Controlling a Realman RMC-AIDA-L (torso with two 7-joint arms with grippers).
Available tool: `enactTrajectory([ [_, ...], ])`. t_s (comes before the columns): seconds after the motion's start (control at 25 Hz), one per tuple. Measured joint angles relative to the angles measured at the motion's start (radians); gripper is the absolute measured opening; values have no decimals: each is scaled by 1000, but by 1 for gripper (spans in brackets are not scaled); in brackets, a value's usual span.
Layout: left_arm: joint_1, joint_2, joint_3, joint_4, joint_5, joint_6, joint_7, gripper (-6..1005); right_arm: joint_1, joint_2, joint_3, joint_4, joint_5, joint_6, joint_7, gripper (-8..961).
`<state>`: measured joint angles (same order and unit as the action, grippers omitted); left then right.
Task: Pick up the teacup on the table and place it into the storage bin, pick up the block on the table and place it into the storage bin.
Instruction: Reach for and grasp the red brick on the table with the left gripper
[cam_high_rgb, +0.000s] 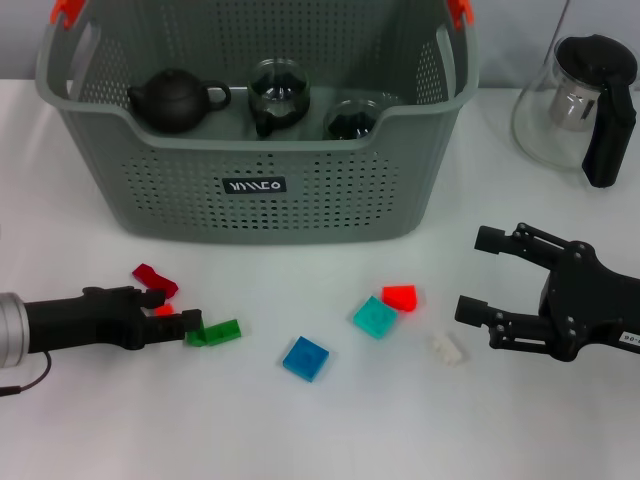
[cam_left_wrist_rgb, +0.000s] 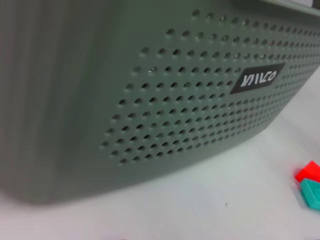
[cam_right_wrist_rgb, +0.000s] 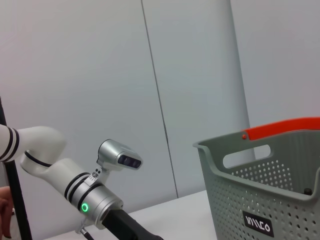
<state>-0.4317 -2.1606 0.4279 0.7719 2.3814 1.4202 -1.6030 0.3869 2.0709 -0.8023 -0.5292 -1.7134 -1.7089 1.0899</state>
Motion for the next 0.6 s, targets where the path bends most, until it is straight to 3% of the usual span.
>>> enactTrajectory([
  [0.36, 15, 0, -33, 63, -64, 17, 102, 739, -4, 0, 0, 0, 0, 0, -1, 946],
  [0.6, 20, -7, -49, 35, -99, -34, 238, 739, -5, 0, 0, 0, 0, 0, -2, 947],
])
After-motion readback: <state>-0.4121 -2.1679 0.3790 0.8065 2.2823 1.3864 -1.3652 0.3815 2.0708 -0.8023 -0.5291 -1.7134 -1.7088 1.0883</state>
